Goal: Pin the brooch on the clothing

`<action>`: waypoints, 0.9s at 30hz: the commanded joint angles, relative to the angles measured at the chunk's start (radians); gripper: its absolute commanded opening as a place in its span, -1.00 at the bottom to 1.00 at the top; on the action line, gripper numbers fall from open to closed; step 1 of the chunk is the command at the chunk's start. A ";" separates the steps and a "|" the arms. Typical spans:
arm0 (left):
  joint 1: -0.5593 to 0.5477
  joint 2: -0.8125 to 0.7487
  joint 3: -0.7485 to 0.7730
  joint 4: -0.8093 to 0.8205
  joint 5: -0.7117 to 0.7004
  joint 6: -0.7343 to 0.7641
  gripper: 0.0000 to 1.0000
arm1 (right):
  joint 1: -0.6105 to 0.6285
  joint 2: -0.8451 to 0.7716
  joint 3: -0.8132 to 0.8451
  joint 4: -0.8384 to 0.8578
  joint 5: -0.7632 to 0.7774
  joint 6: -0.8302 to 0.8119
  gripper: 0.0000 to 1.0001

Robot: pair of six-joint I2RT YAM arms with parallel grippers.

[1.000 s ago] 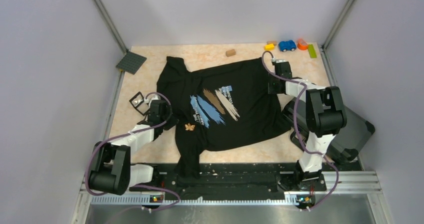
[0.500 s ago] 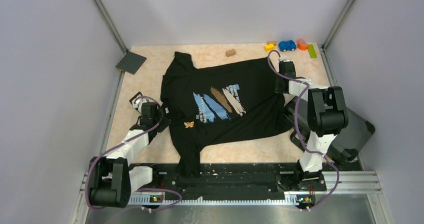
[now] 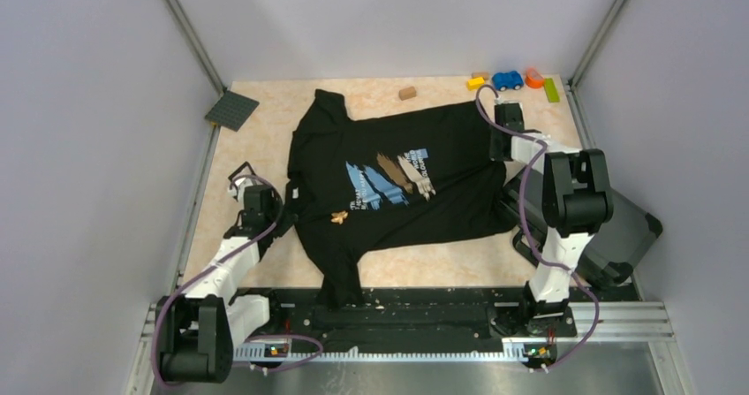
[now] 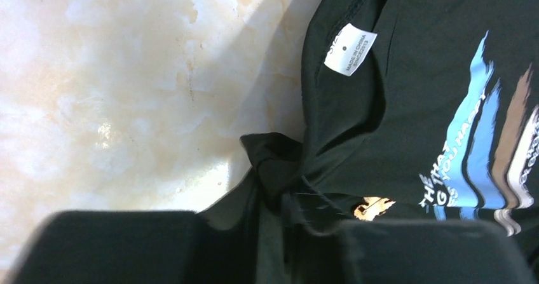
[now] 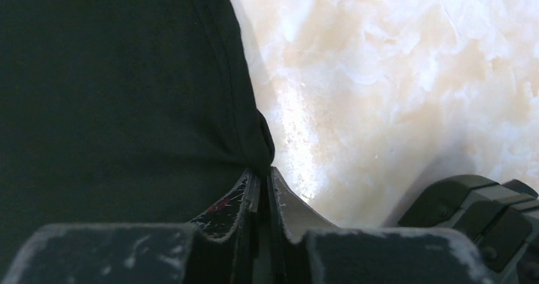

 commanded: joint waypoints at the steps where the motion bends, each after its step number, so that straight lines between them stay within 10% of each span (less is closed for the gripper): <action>1: 0.009 -0.020 0.035 -0.034 0.018 0.047 -0.33 | -0.005 -0.019 0.069 -0.016 -0.065 -0.030 -0.56; 4: 0.008 -0.027 0.079 -0.054 0.052 0.082 -0.01 | 0.032 -0.077 0.084 -0.031 -0.080 -0.057 -0.07; 9: -0.021 -0.069 0.168 -0.132 0.034 0.138 0.54 | 0.111 -0.191 0.099 -0.088 -0.049 -0.061 0.05; 16: -0.086 -0.023 0.298 -0.126 0.011 0.227 0.55 | 0.260 -0.400 -0.001 -0.110 -0.092 0.024 0.06; 27: -0.163 0.523 0.692 -0.031 0.186 0.287 0.57 | 0.777 -0.586 -0.323 0.076 -0.214 0.277 0.02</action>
